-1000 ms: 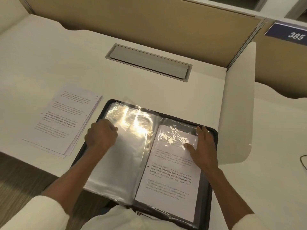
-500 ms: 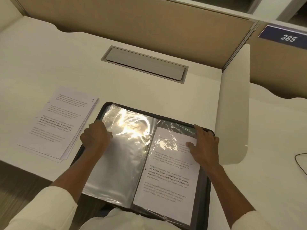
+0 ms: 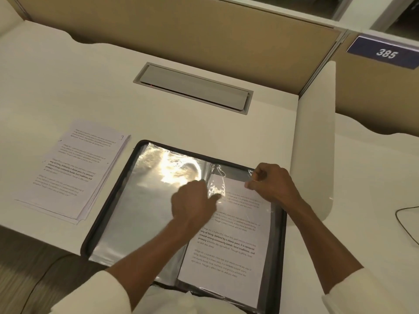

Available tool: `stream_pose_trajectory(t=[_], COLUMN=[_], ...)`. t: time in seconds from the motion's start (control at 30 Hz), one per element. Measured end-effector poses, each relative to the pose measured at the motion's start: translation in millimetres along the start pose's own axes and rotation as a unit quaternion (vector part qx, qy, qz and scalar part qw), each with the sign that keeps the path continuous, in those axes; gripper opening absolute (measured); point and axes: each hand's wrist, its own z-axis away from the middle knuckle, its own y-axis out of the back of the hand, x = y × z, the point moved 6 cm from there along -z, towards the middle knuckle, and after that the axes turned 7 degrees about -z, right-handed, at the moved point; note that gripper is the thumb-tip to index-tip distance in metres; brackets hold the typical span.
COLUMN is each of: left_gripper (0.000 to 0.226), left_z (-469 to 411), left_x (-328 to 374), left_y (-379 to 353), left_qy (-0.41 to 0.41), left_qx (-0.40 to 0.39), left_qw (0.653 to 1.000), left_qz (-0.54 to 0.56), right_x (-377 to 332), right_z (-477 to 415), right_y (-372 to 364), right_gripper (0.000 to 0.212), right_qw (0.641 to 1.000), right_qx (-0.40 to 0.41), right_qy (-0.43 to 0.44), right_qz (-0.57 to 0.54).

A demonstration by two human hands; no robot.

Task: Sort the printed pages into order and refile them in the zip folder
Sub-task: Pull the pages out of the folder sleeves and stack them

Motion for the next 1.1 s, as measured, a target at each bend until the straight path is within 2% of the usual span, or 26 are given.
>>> stream_pose_trajectory(t=[0.23,0.37,0.47,0.53,0.6,0.67,0.83,0.97,1.1], left_gripper=[0.08,0.085,0.08,0.069,0.05,0.041,0.04,0.035,0.033], left_z=[29.1,35.9,38.6,38.9,38.8,39.3,41.1,40.7,39.6], left_x=[66.7,85.2,95.1,98.9,101.1,101.3,104.8,106.8,111.3], left_y=[-5.9,-7.1,-9.7,-10.3,-12.2,-15.8,-21.2,-22.9,-26.8], left_qy=[-0.095,-0.093,-0.089,-0.095,-0.101,-0.098,-0.1,-0.118,-0.143], left_qx=[-0.019,-0.031,-0.042,-0.043,-0.042,-0.041,-0.011,-0.005,-0.01], left_qw=[0.993,0.993,0.994,0.993,0.993,0.993,0.993,0.992,0.989], left_qz=[0.062,0.059,0.048,0.05,0.049,0.058,0.066,0.052,0.036], right_x=[-19.9,-31.8,-41.4,-45.7,-47.1,-47.9,-50.5,-47.7,-50.8], right_z=[-5.7,-5.2,-1.3,-1.4,-4.4,-8.7,-20.7,-27.4,-31.8], right_y=[4.2,5.8,8.1,11.3,14.4,15.7,14.0,13.8,7.9], right_gripper=[0.037,0.028,0.023,0.016,0.008,0.005,0.02,0.02,0.015], right_qw=[0.997,0.992,0.985,0.982,0.983,0.984,0.981,0.963,0.937], right_qx=[-0.064,-0.112,-0.143,-0.162,-0.171,-0.173,-0.191,-0.25,-0.31], right_qy=[-0.032,-0.042,-0.053,-0.048,-0.033,-0.02,-0.021,-0.074,-0.087], right_qz=[0.004,-0.032,-0.081,-0.087,-0.065,-0.031,0.036,0.076,0.132])
